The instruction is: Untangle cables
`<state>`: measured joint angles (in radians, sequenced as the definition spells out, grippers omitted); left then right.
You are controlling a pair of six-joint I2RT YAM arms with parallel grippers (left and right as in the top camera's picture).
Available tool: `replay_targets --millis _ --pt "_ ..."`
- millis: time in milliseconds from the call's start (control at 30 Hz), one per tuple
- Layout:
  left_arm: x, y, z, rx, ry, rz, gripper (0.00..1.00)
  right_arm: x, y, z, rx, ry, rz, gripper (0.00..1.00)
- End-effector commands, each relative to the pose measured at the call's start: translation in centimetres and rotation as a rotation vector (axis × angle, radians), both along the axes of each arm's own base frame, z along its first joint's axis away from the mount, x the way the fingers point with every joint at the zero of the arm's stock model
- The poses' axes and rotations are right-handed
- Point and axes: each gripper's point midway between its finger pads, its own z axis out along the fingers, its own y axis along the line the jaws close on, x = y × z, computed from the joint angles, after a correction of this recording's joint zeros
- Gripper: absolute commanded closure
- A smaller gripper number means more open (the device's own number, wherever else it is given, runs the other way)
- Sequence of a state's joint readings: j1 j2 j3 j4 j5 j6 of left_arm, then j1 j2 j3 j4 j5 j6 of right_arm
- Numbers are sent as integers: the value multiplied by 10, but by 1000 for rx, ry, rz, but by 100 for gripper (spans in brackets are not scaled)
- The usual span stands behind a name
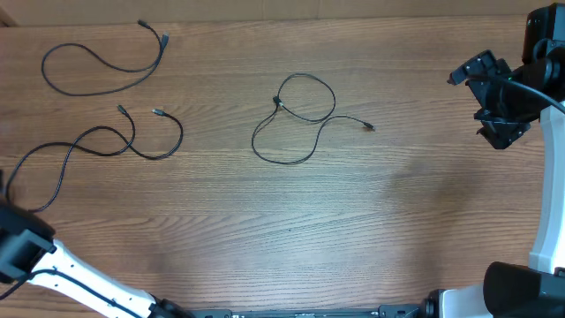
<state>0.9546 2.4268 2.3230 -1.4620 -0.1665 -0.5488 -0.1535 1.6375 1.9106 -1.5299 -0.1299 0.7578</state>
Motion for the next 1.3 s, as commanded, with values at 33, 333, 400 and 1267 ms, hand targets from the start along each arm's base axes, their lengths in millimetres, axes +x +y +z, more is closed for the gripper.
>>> replay_targets --millis 33,333,400,1267 --pt "-8 13 -3 29 3 19 24 0 -1 3 -14 -12 5 0" --pt "7 -3 -56 -40 -20 -128 31 0 -1 3 -14 -12 5 0" --pt "16 -9 -66 -68 -59 -182 30 0 -1 3 -14 -12 5 0" --pt "98 17 -60 109 -304 -525 96 0 -1 3 -14 -12 5 0"
